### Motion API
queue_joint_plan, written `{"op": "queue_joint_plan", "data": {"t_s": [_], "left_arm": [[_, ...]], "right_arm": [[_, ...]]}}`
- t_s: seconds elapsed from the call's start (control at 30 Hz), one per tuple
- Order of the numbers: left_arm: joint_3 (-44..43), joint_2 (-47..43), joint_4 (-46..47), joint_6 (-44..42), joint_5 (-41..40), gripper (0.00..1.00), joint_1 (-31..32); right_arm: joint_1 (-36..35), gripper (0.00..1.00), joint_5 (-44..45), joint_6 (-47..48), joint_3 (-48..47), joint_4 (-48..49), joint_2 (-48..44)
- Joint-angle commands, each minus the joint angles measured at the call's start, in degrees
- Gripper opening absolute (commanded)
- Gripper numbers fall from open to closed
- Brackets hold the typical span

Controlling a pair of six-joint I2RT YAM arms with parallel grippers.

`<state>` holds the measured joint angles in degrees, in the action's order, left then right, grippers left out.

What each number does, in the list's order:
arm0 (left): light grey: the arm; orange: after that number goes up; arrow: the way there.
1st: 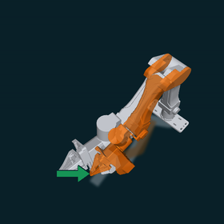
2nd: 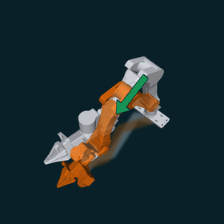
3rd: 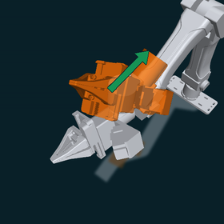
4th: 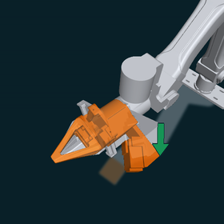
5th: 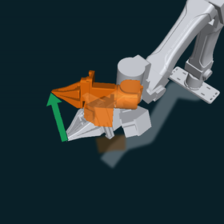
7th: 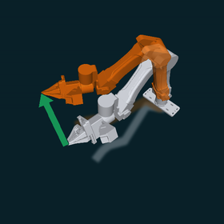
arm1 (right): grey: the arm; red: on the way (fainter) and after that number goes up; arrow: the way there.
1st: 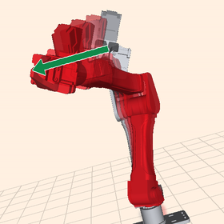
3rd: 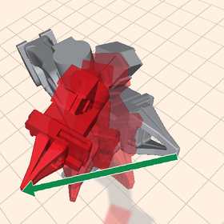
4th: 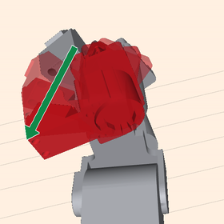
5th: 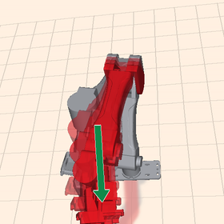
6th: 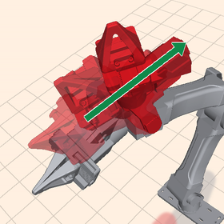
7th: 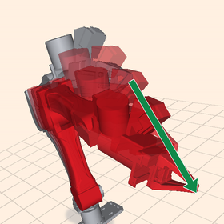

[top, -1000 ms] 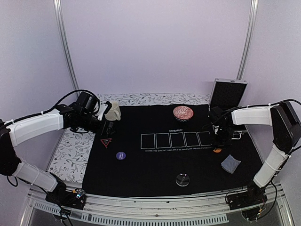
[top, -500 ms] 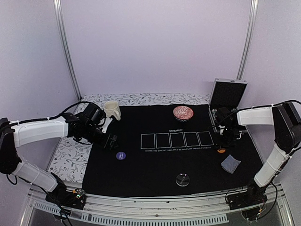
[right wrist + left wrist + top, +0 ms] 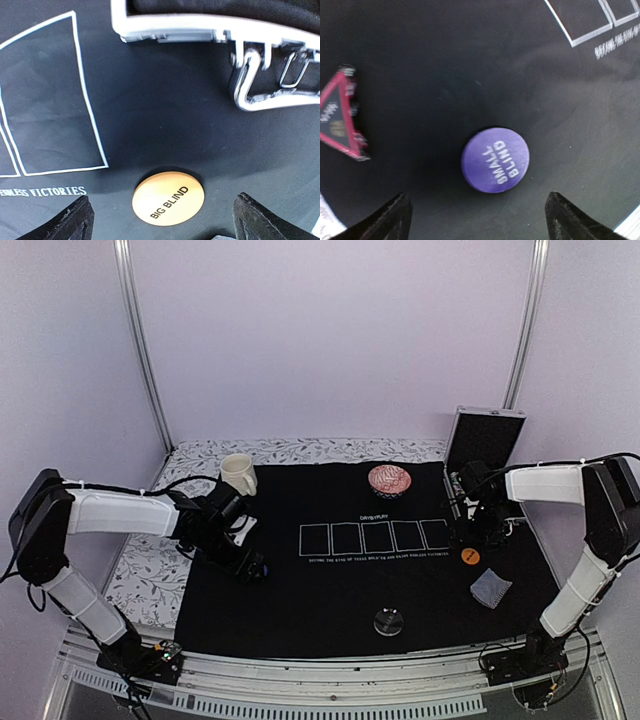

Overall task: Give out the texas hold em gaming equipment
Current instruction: Place the big blind button on the poker table mat, then move the small blind button to the poker table mat.

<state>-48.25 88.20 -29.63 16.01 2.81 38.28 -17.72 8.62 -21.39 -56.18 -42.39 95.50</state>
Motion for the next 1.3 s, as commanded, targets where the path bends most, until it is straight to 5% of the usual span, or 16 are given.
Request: {"op": "queue_joint_plan", "data": {"t_s": [0.0,0.47,0.97,1.27], "left_arm": [[-0.2,4.1,1.1,0.5,0.3,0.89,2.4],[-5.3,12.0,1.8,0.4,-1.4,0.60,8.2],[-10.5,9.3,-6.5,-0.2,-11.2,0.58,10.2],[-10.5,7.3,-4.9,-0.8,-9.0,0.63,9.7]], "right_arm": [[0.0,0.99,0.4,1.2,-2.2,-1.2,-2.4],[0.0,0.99,0.0,3.6,-2.3,-0.6,-2.3],[0.0,0.99,-0.2,4.8,-2.4,-1.1,-3.5],[0.0,0.99,-0.3,5.5,-2.0,-0.9,-3.5]]}}
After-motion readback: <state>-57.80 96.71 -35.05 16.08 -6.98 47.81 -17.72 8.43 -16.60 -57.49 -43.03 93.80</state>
